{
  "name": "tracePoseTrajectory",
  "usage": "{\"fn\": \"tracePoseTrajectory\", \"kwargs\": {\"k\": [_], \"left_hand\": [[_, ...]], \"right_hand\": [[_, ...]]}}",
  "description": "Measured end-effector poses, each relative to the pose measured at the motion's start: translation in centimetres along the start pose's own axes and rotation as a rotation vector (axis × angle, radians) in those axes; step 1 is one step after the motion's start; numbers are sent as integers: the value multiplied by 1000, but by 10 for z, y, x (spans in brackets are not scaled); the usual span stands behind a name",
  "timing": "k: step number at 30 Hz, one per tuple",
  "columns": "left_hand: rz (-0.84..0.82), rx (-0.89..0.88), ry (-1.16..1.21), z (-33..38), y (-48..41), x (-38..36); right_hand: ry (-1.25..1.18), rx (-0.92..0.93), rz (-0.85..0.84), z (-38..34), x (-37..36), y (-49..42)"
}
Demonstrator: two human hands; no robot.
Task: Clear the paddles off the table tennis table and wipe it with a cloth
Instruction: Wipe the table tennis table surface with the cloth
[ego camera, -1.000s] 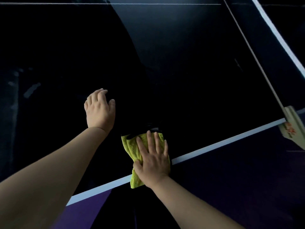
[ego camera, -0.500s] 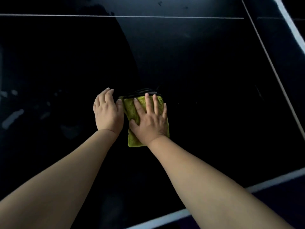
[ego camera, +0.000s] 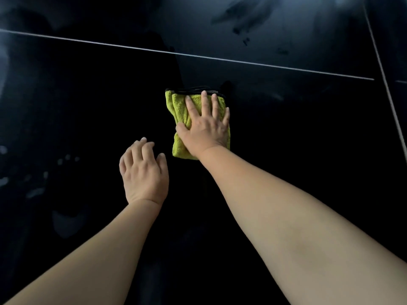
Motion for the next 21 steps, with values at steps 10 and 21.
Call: {"fn": "tracePoseTrajectory", "kwargs": {"k": [10,21], "left_hand": [[14,14,-106,0,-6,-6],[31,-11,-121,2,-6,-6]], "right_hand": [[-5,23,19,10,27,-124],[-36,60,-17,17,25,-105]]}}
Point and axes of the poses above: each hand's wrist, its own y-axis away from the middle knuckle, its own x-axis out of the back of the hand, z = x × y, the point moved 10 cm from there along -y, towards the middle knuckle, and after that the axes turned 6 degrees about x, right-handed, at the moved point
